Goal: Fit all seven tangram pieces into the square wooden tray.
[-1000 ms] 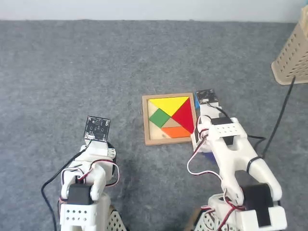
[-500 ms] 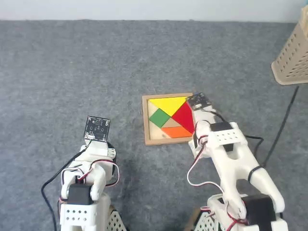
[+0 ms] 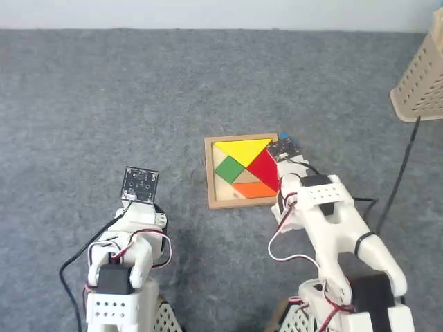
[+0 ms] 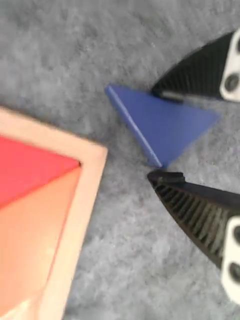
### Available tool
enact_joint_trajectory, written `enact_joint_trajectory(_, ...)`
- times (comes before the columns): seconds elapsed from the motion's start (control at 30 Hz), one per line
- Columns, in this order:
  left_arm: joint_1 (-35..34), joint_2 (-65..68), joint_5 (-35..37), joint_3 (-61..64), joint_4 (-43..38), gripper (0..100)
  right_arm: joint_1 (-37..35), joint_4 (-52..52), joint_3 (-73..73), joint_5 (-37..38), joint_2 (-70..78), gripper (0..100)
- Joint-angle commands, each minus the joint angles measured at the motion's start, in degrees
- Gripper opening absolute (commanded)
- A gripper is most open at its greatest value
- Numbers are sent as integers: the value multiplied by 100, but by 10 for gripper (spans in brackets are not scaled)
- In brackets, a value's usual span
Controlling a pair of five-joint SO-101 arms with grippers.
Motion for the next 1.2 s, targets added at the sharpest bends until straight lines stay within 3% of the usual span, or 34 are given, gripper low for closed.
enact_joint_trajectory(0.0, -26, -18, 53, -31, 26, 11, 57, -48, -264, 70, 13, 147)
enact_joint_trajectory(0.33, -26, -18, 53, -31, 26, 11, 31, 22, -255, 62, -119, 145)
enact_joint_trajectory(0.5, -26, -18, 53, -31, 26, 11, -75, 338, -264, 62, -963, 145)
enact_joint_trajectory(0.77, -26, -18, 53, -31, 26, 11, -1578, 664, -607, 70, -1657, 144)
enact_joint_trajectory(1.17, -26, -18, 53, -31, 26, 11, -2756, 154, -2558, -26, 593, 144)
